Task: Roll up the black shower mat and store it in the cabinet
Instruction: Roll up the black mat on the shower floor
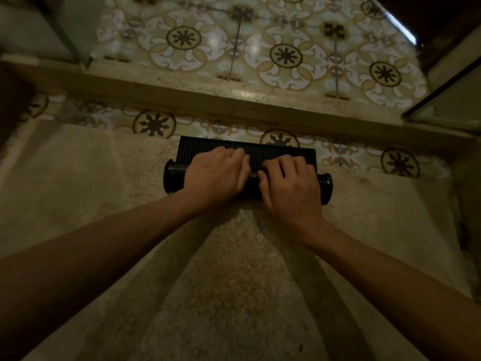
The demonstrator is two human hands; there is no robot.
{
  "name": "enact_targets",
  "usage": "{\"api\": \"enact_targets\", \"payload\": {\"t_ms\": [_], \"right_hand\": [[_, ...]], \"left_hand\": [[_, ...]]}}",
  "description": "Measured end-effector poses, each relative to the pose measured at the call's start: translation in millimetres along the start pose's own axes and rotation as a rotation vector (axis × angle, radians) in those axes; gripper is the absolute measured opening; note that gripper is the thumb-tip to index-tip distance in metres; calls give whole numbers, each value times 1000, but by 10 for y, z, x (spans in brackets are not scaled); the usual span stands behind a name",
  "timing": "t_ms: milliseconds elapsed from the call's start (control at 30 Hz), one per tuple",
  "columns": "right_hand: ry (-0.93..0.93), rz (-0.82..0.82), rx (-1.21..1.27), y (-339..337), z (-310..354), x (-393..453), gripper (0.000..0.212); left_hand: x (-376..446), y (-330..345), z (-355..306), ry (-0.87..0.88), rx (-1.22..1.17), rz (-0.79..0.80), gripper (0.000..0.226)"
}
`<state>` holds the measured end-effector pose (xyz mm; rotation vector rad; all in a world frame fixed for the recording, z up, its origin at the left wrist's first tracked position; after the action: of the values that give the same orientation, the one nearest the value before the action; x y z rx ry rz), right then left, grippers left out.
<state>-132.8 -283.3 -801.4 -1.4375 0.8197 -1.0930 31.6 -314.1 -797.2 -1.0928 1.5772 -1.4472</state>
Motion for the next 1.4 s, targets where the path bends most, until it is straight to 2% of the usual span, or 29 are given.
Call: {"api": "enact_targets", "payload": {"t_ms": [100, 233, 400, 500, 667, 800, 933, 967, 1067, 1133, 1233, 1333, 1400], "right_hand": [[-6, 20, 2, 65, -65, 55, 32], [1, 14, 44, 63, -150, 279, 34], [-28, 45, 95, 46, -175, 426, 36], [-108, -37, 38, 21, -164, 427, 30], [-115, -40, 14, 157, -243, 295, 44], [-111, -67, -50, 109, -294, 512, 41], [-115, -108, -31, 93, -332, 602, 34], [-112, -107, -13, 92, -338, 606, 32], [-144, -112, 18, 64, -330, 611, 22], [-132, -57, 61, 26, -333, 649, 28], [-111, 187, 135, -13, -400, 756, 60], [-235, 398, 57, 3, -514, 837, 85], [-269, 498, 58, 7, -573, 941, 91]], "left_hand": [[86, -21, 20, 8, -1, 5, 34], [-23, -42, 100, 29, 87, -89, 27], [-185, 76, 171, 67, 51, -96, 32], [-29, 45, 216, 75, 84, -84, 32], [180, 9, 285, 39, 60, -126, 29], [426, -132, 330, 7, -15, -47, 38], [395, -127, 291, 145, 43, -12, 39], [323, -81, 280, 179, 77, 25, 46], [223, -27, 316, 235, 196, 128, 87], [314, -91, 351, 290, 234, 208, 97], [527, -167, 390, 309, 226, 330, 100], [606, -133, 408, 261, 181, 348, 101], [666, -107, 423, 228, 144, 346, 99]]}}
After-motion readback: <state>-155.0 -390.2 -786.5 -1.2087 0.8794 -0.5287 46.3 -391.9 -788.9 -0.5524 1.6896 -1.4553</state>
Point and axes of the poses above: each hand's wrist, its own x-axis towards the middle knuckle, its own y-axis out of the palm, z = x × y, the point moved 2 cm from there along x, towards the middle knuckle, and after that the axes turned 10 degrees about z, right-handed, at the moved point
